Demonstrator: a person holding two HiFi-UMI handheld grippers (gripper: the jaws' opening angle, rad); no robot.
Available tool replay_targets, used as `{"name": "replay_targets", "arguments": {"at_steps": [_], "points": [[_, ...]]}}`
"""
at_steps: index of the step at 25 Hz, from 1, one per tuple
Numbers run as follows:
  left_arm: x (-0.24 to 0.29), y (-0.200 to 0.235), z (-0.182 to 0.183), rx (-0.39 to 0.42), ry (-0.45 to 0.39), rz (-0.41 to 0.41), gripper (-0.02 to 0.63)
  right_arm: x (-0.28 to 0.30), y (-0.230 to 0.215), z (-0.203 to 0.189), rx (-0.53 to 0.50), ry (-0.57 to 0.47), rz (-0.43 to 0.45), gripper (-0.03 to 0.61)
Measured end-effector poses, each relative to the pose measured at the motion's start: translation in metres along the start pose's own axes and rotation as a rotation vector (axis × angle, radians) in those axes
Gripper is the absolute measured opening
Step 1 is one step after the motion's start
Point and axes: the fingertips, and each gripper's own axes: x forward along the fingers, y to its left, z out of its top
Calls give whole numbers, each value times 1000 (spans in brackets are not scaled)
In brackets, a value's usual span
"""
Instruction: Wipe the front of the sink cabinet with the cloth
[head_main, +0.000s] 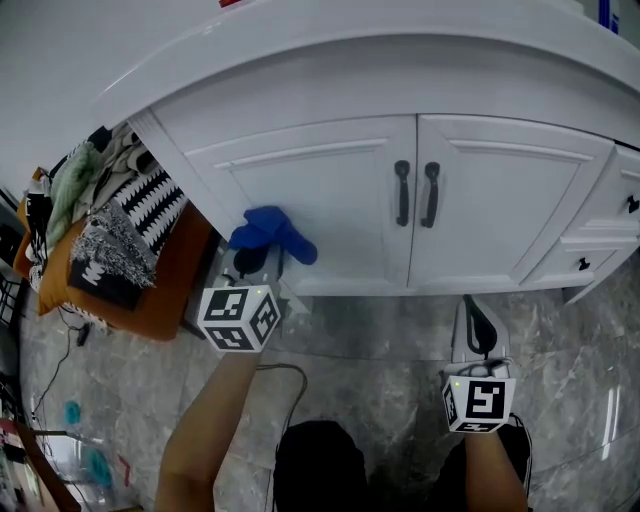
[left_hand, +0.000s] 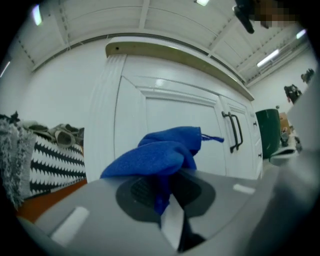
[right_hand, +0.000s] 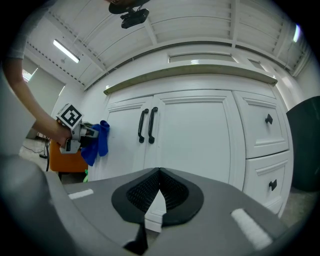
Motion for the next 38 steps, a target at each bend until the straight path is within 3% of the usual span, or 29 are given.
{"name": "replay_targets", "arguments": {"at_steps": [2, 4, 9, 15, 19, 28, 38], "points": [[-2, 4, 26, 21, -37, 22, 58, 0, -1, 0, 6, -2, -1, 0], [0, 4, 40, 24, -19, 58, 58, 1, -3, 0, 14, -5, -3, 0], [5, -6, 52, -11, 27, 91, 62, 2, -1, -4, 7, 4, 2, 0], [12, -25, 66, 38, 6, 126, 107, 0, -7, -2, 7, -5, 4, 0], [19, -51, 73, 76, 5, 96, 107, -2, -16, 0, 40, -8, -17, 0], [46, -142, 73, 22, 30, -82, 87, -10, -33, 5, 52, -20, -47, 0], [41, -170, 81, -30, 30, -82, 55, -18, -57, 9, 98, -38, -76, 0]]}}
